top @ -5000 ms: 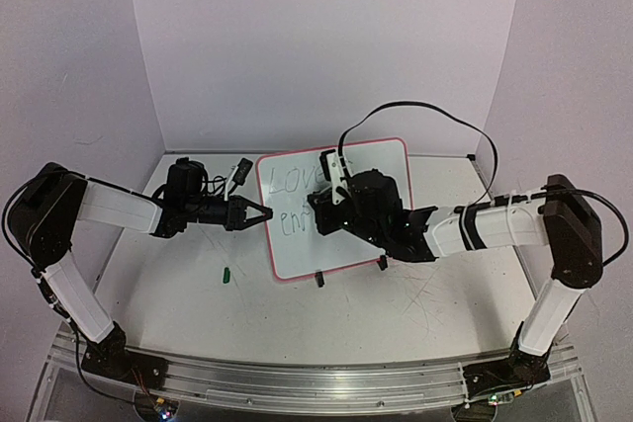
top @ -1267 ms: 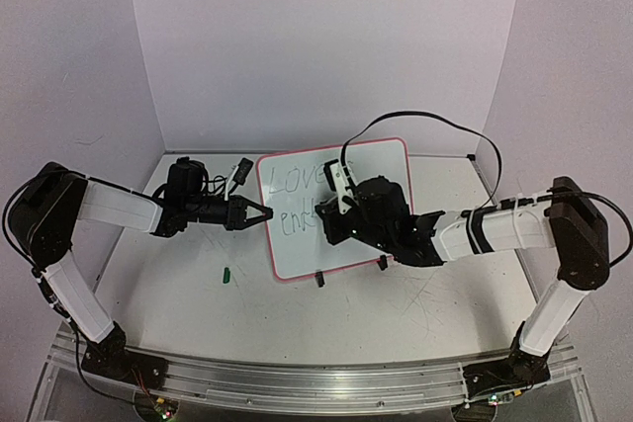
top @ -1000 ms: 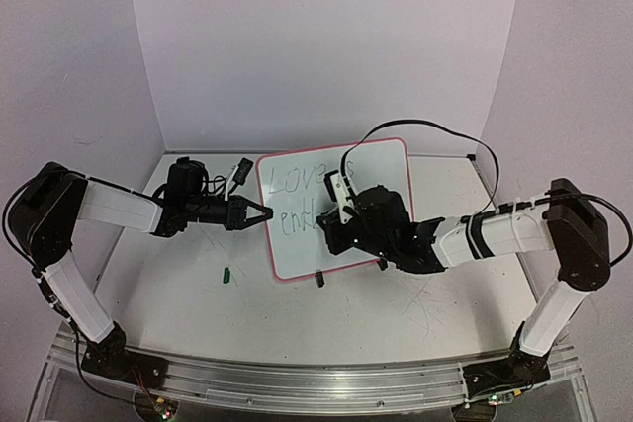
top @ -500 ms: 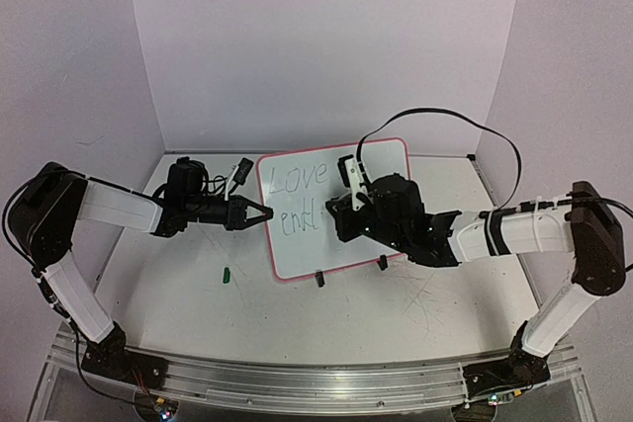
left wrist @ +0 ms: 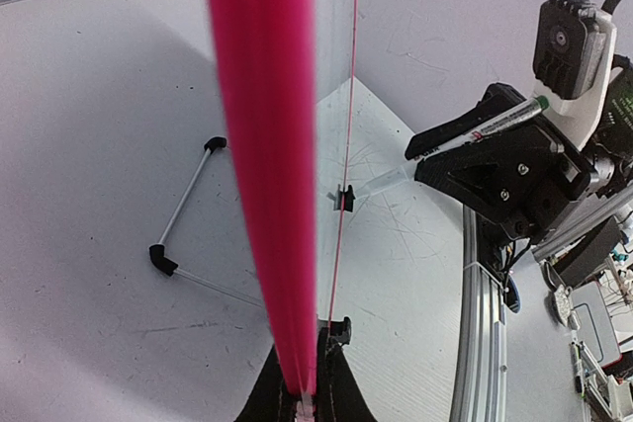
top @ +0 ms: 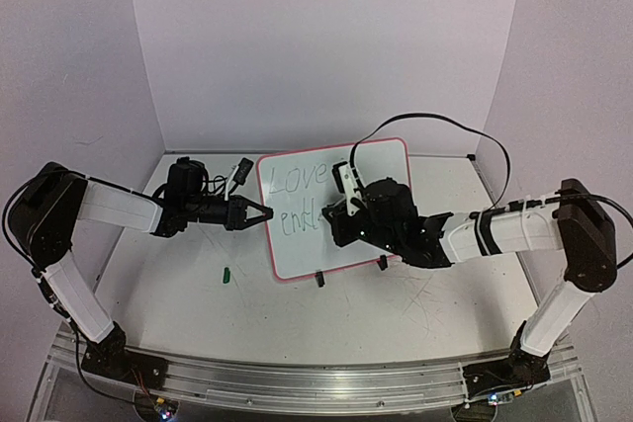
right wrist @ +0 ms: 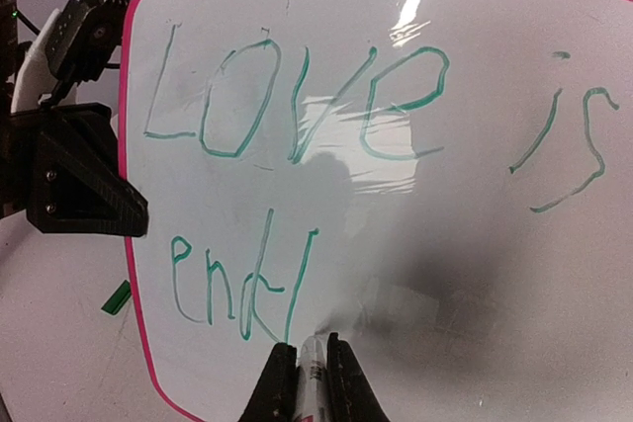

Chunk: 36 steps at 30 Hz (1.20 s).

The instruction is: Write a sentence on the whiteboard

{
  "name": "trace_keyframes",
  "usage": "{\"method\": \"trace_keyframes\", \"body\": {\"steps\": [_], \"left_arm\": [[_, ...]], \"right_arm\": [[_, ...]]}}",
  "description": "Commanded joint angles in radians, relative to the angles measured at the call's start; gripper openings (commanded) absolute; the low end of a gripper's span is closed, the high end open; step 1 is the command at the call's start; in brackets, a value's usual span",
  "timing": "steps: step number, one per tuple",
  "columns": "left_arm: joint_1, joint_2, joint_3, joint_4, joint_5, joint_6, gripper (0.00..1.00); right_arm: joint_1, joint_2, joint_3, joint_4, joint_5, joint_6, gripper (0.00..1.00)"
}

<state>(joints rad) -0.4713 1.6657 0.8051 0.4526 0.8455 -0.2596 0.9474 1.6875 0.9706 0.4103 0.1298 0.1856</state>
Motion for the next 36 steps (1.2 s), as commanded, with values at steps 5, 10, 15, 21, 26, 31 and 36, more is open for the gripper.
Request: {"method": "trace_keyframes", "body": {"steps": [5, 10, 15, 21, 26, 31, 36], "left_arm": [[0.000, 0.006, 0.033, -0.012, -0.080, 0.057, 0.00], [0.000, 0.006, 0.032, -0.011, -0.080, 0.056, 0.00], [0.000, 0.005, 0.030, -0.011, -0.080, 0.056, 0.00], [0.000, 0.005, 0.030, -0.011, -0.081, 0.056, 0.00], [0.000, 0.005, 0.029, -0.012, -0.082, 0.056, 0.00], [0.000, 0.005, 0.029, -0.013, -0.081, 0.056, 0.00], [0.000, 0.002, 0.028, -0.013, -0.081, 0.057, 0.00]], "right_arm": [[-0.002, 0.034, 0.040, 0.037, 0.053, 0.013, 0.00], [-0.002, 0.023, 0.032, 0.030, 0.100, 0.018, 0.00], [-0.001, 0.008, 0.020, 0.028, 0.152, 0.025, 0.00], [-0.003, 0.000, 0.022, 0.029, 0.186, 0.025, 0.00], [-0.007, 0.000, 0.034, 0.038, 0.193, 0.013, 0.00], [-0.007, 0.015, 0.058, 0.043, 0.184, 0.006, 0.00], [-0.008, 0.032, 0.074, 0.045, 0.167, 0.001, 0.00]]}}
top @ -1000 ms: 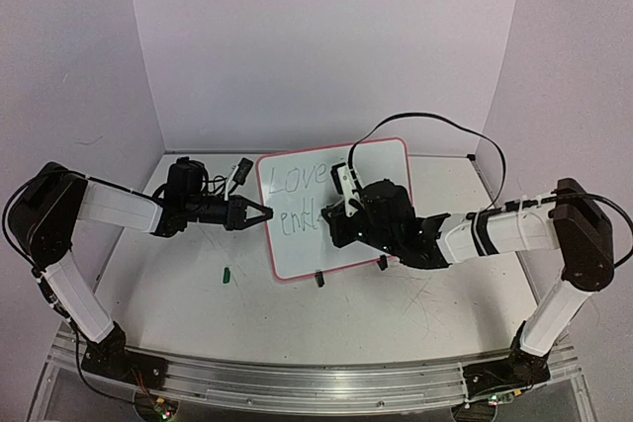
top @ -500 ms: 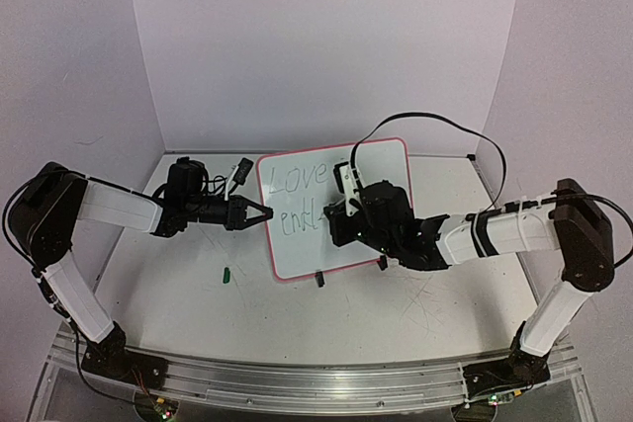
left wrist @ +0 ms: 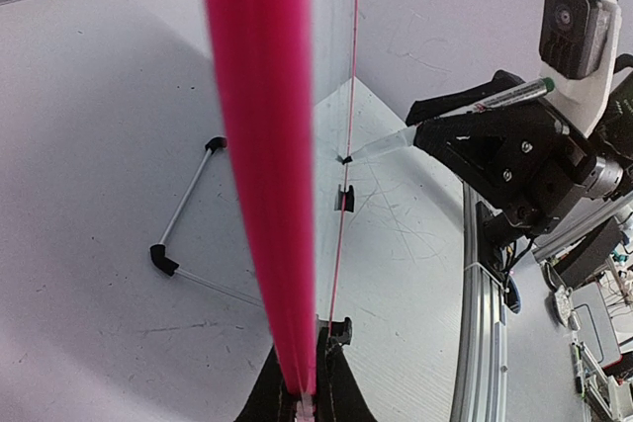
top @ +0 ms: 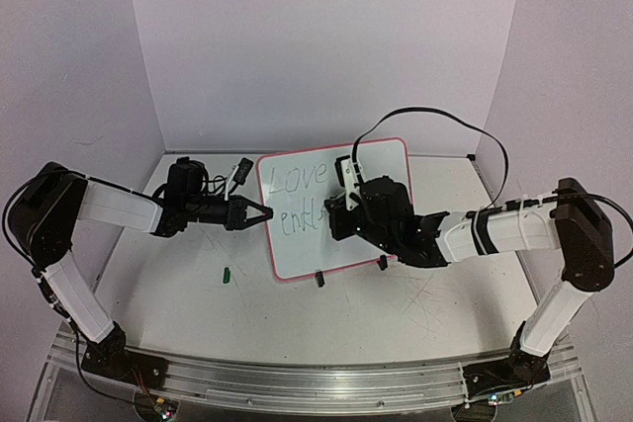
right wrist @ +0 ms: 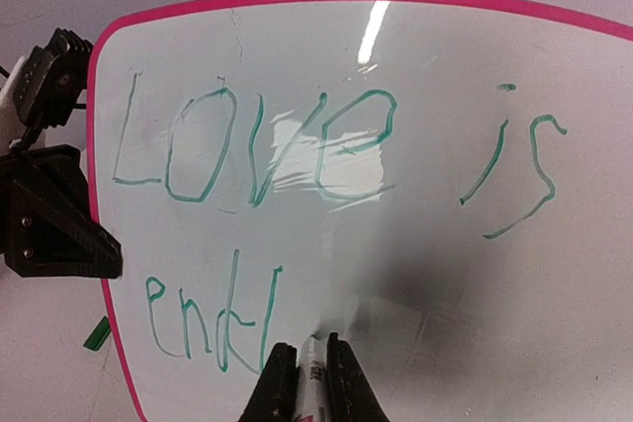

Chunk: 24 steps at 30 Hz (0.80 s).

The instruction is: Write a sentence on the whiteboard

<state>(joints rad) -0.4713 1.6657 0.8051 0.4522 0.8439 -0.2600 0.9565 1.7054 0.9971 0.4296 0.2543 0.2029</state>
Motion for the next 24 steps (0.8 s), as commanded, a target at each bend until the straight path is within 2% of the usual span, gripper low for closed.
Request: {"method": "trace_keyframes", "body": {"steps": [1, 24], "left_arm": [[0.000, 0.002, 0.028, -0.012, -0.079, 0.057, 0.00], [0.000, 0.005, 0.030, -0.013, -0.080, 0.057, 0.00]], "right_arm": [[-0.017, 0.018, 0.050, 0.026, 0.037, -0.016, 0.00], [-0.007, 0.004, -0.047, -0.013, -0.034, 0.040, 0.00]]}}
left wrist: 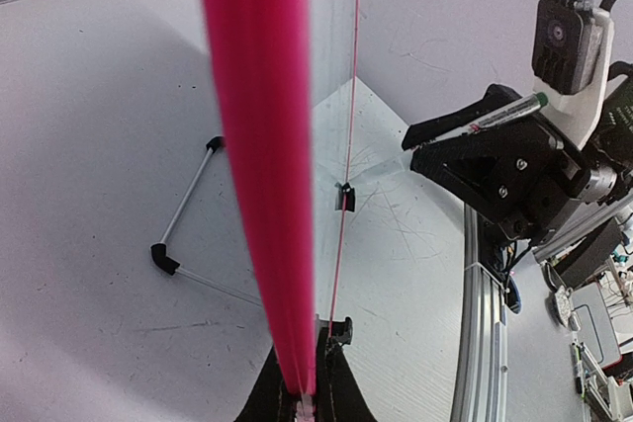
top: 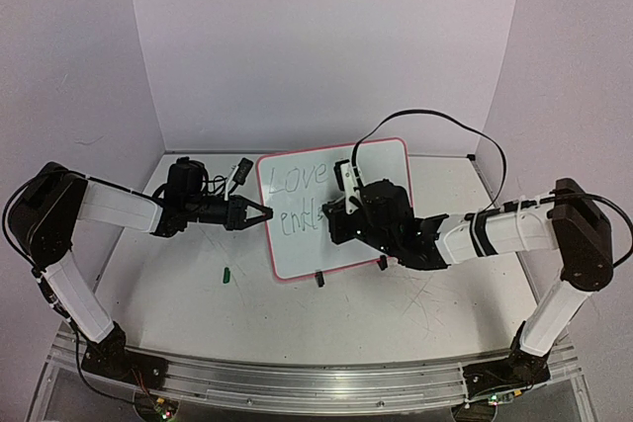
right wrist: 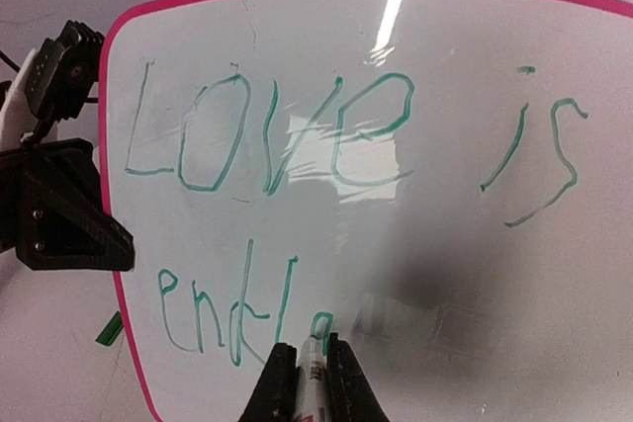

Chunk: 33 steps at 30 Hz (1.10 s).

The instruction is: Write a sentence on the whiteboard

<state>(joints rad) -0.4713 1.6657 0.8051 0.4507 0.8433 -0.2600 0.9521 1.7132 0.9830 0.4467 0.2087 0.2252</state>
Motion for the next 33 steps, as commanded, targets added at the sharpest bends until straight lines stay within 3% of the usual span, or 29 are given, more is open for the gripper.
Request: {"method": "trace_keyframes", "body": {"steps": [1, 10, 14, 20, 33], "left_arm": [[0.000, 0.004, 0.031, -0.011, -0.079, 0.057, 0.00], [0.000, 0.010, 0.034, -0.013, -0.075, 0.054, 0.00], [0.000, 0.012, 0.036, -0.012, -0.075, 0.053, 0.00], [0.000, 0.013, 0.040, -0.012, -0.070, 0.051, 0.00], [0.000, 0.014, 0.038, -0.012, -0.070, 0.054, 0.00]], "right_arm": [[-0.003, -0.006, -0.038, -0.032, 0.011, 0.020, 0.00], [-0.005, -0.095, -0.080, -0.043, 0.118, 0.014, 0.00], [-0.005, -0.148, -0.095, 0.038, 0.025, -0.014, 0.00], [-0.037, -0.094, -0.068, 0.076, -0.034, 0.021, 0.00], [-0.047, -0.069, -0.029, 0.074, 0.025, 0.013, 0.00]]}}
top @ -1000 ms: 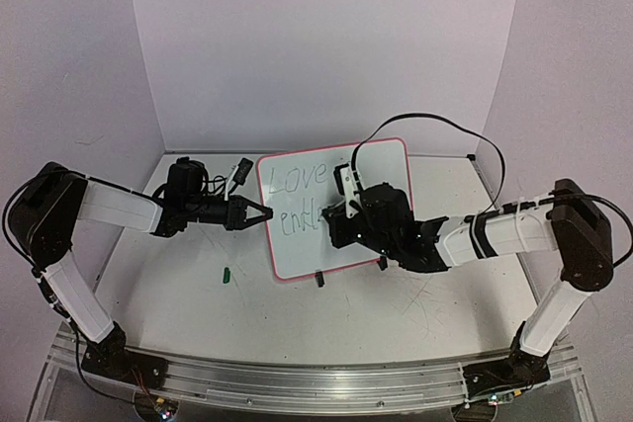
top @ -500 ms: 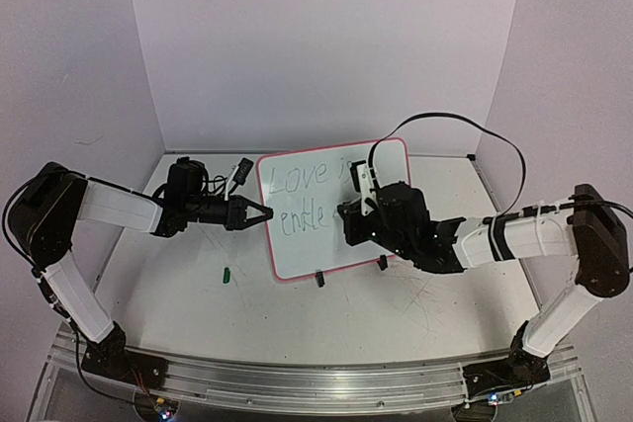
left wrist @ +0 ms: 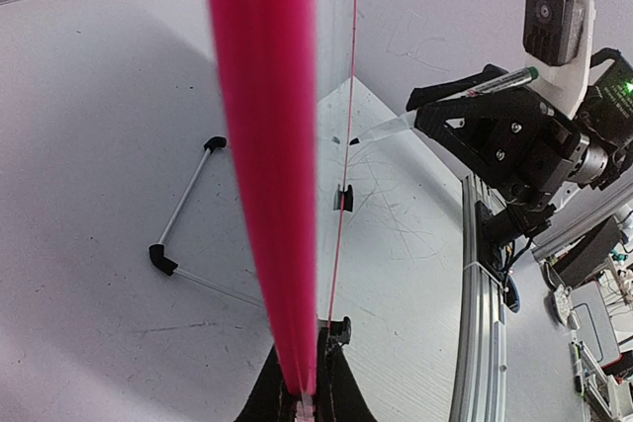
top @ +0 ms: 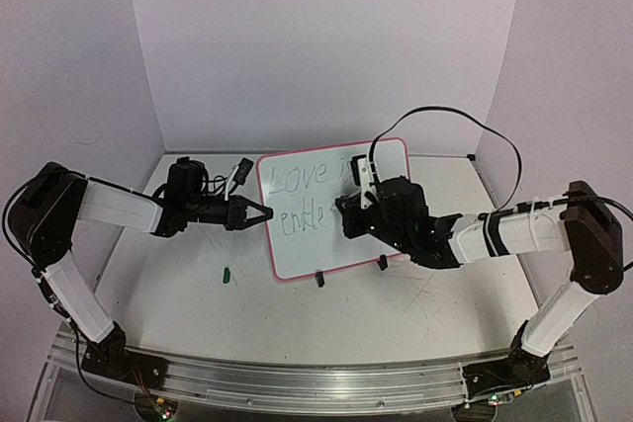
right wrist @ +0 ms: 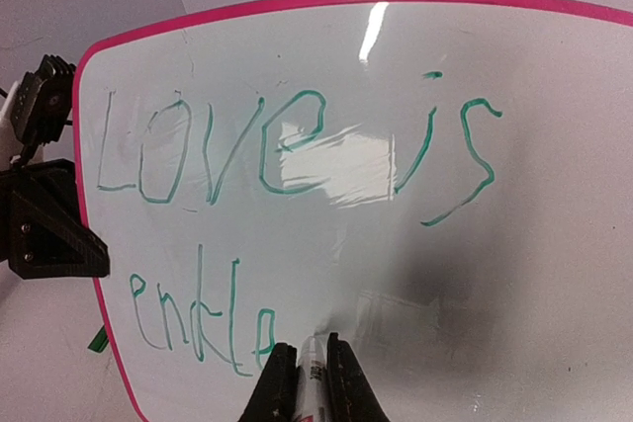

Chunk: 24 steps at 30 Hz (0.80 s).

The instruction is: Write a sentence on the whiteboard

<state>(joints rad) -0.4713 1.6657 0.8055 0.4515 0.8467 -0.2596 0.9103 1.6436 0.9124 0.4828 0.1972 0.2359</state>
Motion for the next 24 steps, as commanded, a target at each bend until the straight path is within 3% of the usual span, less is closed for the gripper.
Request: {"method": "trace_keyframes", "body": {"steps": [1, 24], "left_arm": [[0.000, 0.015, 0.037, -0.013, -0.074, 0.054, 0.00], [0.000, 0.010, 0.033, -0.013, -0.077, 0.055, 0.00]], "right_arm": [[-0.008, 0.001, 0.043, 0.037, 0.040, 0.002, 0.00], [0.007, 0.053, 0.057, 0.002, -0.002, -0.001, 0.00]]}}
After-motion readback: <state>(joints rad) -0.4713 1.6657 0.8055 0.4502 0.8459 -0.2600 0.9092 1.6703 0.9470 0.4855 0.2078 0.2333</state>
